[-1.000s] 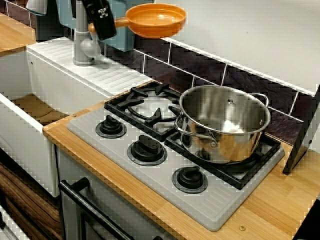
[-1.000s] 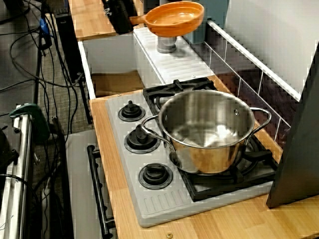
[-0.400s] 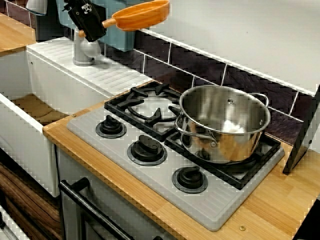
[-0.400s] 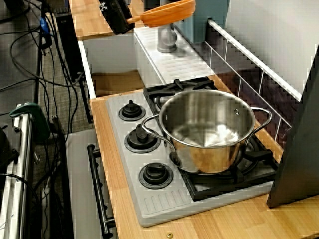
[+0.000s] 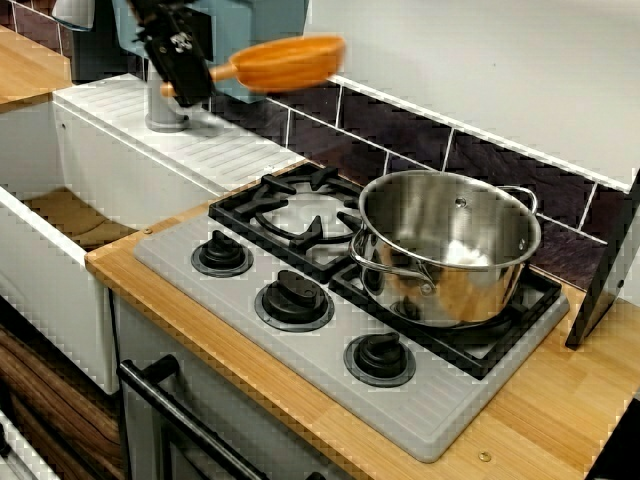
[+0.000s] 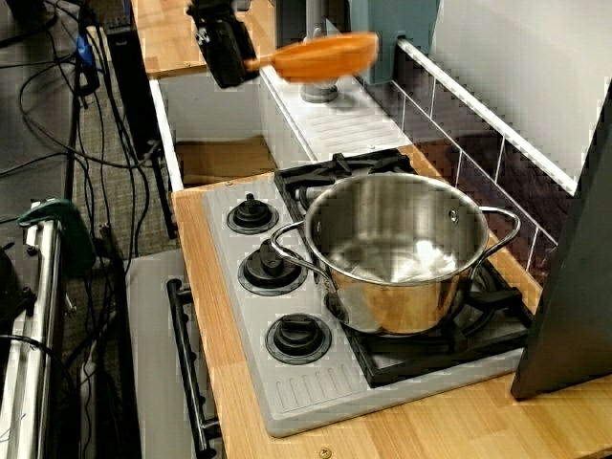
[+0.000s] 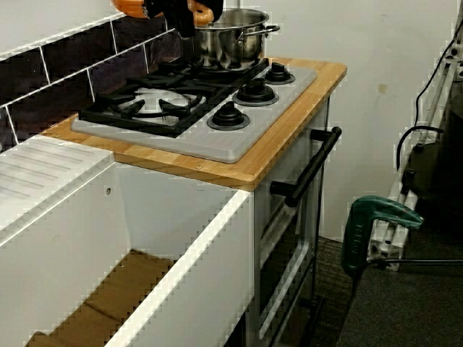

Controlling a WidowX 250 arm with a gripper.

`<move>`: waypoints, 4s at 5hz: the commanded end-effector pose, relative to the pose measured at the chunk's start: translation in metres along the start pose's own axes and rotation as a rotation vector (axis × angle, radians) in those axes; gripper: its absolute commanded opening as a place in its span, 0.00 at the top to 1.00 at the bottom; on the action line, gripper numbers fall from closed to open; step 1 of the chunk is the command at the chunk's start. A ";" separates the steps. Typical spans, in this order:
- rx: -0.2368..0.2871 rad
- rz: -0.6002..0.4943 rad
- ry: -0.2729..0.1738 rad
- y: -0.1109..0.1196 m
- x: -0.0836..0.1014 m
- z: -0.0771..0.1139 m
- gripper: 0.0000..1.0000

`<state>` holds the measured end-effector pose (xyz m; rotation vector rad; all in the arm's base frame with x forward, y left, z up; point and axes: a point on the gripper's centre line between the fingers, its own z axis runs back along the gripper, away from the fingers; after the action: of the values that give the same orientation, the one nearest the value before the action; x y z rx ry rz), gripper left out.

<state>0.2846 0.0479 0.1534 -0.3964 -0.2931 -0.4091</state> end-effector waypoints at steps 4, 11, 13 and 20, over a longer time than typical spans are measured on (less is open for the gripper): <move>0.196 -0.050 0.184 0.009 0.017 -0.051 1.00; -0.002 0.000 0.226 0.008 -0.001 -0.033 0.00; 0.102 0.120 0.061 -0.001 0.024 -0.033 0.00; 0.104 0.183 0.157 0.033 0.039 -0.068 0.00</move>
<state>0.3484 0.0311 0.0679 -0.3129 -0.0427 -0.2276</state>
